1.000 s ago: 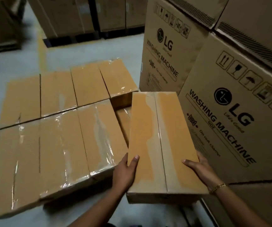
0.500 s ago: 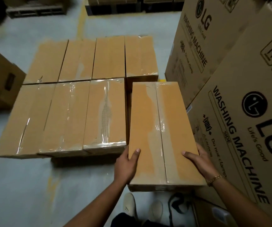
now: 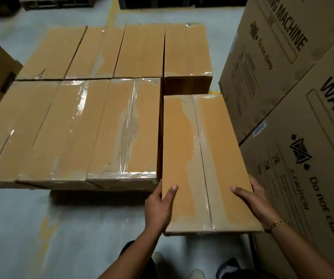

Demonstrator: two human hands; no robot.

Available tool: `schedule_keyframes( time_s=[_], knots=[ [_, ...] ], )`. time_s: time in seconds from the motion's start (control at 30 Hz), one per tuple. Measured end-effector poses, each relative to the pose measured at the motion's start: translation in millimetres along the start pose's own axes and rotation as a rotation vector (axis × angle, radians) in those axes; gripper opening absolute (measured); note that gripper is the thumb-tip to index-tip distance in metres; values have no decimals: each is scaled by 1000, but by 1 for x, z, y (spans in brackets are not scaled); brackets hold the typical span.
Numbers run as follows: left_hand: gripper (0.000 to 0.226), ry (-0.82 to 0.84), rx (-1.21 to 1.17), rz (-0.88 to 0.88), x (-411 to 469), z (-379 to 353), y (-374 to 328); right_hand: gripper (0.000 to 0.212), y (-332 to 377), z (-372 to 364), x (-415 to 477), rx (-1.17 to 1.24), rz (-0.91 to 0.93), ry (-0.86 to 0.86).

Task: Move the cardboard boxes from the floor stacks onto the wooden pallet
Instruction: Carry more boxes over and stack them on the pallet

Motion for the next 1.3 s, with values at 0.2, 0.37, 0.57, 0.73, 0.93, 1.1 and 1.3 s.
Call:
schedule_keyframes(
  time_s=[0.2, 0.37, 0.57, 0.73, 0.93, 1.1, 1.3],
  knots=[
    [51, -111, -87, -22, 43, -15, 62, 47, -40, -17, 64, -6, 63, -13],
    [47, -149, -156, -91, 73, -19, 83, 50, -62, -34, 98, 51, 106, -50],
    [35, -260, -261, -185, 85, -6, 97, 53, -70, -45, 111, 85, 138, -19],
    [17, -340, -97, -368, 80, 13, 88, 36, -64, -49, 105, 48, 185, 7],
    [38, -471, 476, -712, 70, 29, 51, 70, -60, -50, 92, -79, 225, -2],
    [107, -109, 806, -679, 86, 5, 61, 128, -73, -47, 67, -274, 231, 80],
    [133, 28, 1037, -633, 86, -3, 71, 157, -103, -51, 50, -623, 225, 295]
  ],
)
Point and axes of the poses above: each hand's wrist, its own x-axis towards the middle knuckle, its own z-axis out of the back of the hand, y = z × x, the point moved 10 cm from there along x, towards the middle knuckle, and after that the axes turned 3 degrees about -z, right-handed, at the moved point
